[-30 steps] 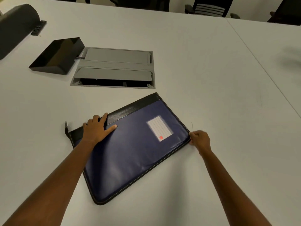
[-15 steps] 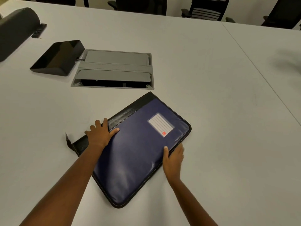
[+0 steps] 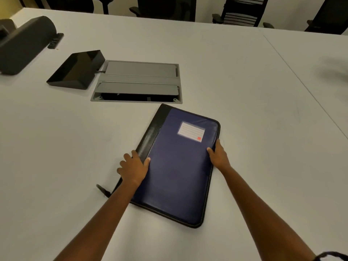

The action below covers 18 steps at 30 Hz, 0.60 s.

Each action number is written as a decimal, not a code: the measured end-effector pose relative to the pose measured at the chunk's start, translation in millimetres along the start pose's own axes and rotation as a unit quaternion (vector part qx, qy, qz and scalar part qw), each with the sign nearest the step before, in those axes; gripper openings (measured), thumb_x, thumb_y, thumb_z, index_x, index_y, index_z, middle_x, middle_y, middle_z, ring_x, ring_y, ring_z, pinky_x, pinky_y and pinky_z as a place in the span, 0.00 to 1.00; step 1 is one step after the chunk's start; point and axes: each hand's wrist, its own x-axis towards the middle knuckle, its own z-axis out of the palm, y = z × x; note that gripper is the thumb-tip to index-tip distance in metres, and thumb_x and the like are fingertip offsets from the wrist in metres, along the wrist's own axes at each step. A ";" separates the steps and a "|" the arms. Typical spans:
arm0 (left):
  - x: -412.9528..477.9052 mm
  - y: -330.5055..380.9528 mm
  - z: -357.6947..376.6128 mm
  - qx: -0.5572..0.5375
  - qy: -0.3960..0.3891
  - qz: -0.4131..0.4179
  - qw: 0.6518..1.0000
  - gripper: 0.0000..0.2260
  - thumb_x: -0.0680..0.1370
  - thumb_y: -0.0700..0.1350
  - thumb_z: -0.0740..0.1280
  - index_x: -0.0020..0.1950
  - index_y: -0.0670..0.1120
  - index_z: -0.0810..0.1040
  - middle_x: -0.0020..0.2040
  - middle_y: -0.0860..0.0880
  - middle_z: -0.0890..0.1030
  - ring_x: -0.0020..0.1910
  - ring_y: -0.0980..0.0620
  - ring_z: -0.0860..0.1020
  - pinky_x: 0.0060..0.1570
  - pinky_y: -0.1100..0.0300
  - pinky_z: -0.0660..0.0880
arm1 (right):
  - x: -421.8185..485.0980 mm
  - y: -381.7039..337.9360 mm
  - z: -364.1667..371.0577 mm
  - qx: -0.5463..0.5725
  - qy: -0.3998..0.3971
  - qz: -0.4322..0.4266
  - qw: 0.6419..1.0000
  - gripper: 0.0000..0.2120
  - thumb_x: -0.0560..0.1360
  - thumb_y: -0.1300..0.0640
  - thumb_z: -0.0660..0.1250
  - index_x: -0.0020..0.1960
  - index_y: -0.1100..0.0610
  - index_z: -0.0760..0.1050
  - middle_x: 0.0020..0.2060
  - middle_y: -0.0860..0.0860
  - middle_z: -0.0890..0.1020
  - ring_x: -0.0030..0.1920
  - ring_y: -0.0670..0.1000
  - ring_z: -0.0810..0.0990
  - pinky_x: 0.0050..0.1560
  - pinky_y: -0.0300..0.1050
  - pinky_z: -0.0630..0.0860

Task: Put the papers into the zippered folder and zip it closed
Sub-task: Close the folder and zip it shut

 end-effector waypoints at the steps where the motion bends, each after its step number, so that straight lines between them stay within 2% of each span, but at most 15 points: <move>1: -5.1 0.9 1.8 -0.005 -0.001 0.002 1.000 0.29 0.78 0.59 0.55 0.72 0.41 0.57 0.68 0.37 0.65 0.63 0.37 0.68 0.60 0.43 0.69 | -2.3 1.4 -0.5 0.005 0.000 -0.003 1.000 0.24 0.78 0.60 0.58 0.71 0.62 0.55 0.69 0.60 0.66 0.68 0.61 0.67 0.67 0.54 0.65; 4: -17.5 1.4 4.9 -0.020 0.000 0.009 1.000 0.28 0.78 0.58 0.57 0.70 0.40 0.59 0.66 0.38 0.66 0.62 0.38 0.70 0.58 0.46 0.71 | -18.9 9.0 6.2 0.026 0.022 0.011 0.999 0.26 0.78 0.57 0.59 0.72 0.62 0.53 0.71 0.60 0.64 0.69 0.60 0.65 0.69 0.56 0.64; 7: -21.9 -1.7 3.6 -0.051 0.002 0.019 0.999 0.26 0.78 0.55 0.59 0.68 0.39 0.62 0.64 0.38 0.68 0.61 0.39 0.71 0.57 0.48 0.72 | -45.4 20.8 18.4 0.040 0.080 0.051 0.995 0.27 0.79 0.55 0.58 0.72 0.64 0.51 0.73 0.60 0.60 0.72 0.59 0.59 0.71 0.53 0.59; 10: -16.9 -5.2 -0.3 -0.135 -0.009 0.021 0.991 0.23 0.77 0.50 0.63 0.65 0.37 0.66 0.63 0.36 0.69 0.61 0.37 0.69 0.59 0.48 0.70 | -71.9 32.5 31.3 0.048 0.111 0.059 0.991 0.23 0.79 0.55 0.56 0.70 0.65 0.58 0.73 0.60 0.58 0.73 0.58 0.57 0.72 0.54 0.57; 14: -5.0 -7.0 -3.1 -0.272 -0.027 -0.028 0.961 0.19 0.75 0.45 0.67 0.62 0.35 0.72 0.60 0.34 0.75 0.59 0.36 0.74 0.62 0.46 0.71 | -84.9 35.5 36.3 0.101 0.123 0.068 0.985 0.20 0.77 0.58 0.60 0.66 0.67 0.63 0.66 0.63 0.69 0.65 0.62 0.68 0.67 0.60 0.67; 16: -3.8 -6.1 -2.7 -0.333 -0.034 -0.047 0.941 0.16 0.75 0.41 0.68 0.59 0.35 0.74 0.57 0.35 0.78 0.56 0.37 0.77 0.60 0.45 0.73 | -81.2 28.7 31.8 0.135 0.133 0.080 0.979 0.18 0.77 0.60 0.61 0.64 0.65 0.66 0.62 0.62 0.73 0.61 0.62 0.73 0.64 0.59 0.71; 18: -5.8 -4.0 -0.2 -0.379 -0.039 -0.067 0.922 0.17 0.75 0.39 0.67 0.62 0.35 0.73 0.59 0.36 0.78 0.57 0.38 0.77 0.61 0.46 0.73 | -76.1 21.5 25.1 0.144 0.149 0.079 0.975 0.17 0.76 0.60 0.62 0.63 0.65 0.68 0.60 0.62 0.76 0.59 0.62 0.75 0.61 0.55 0.72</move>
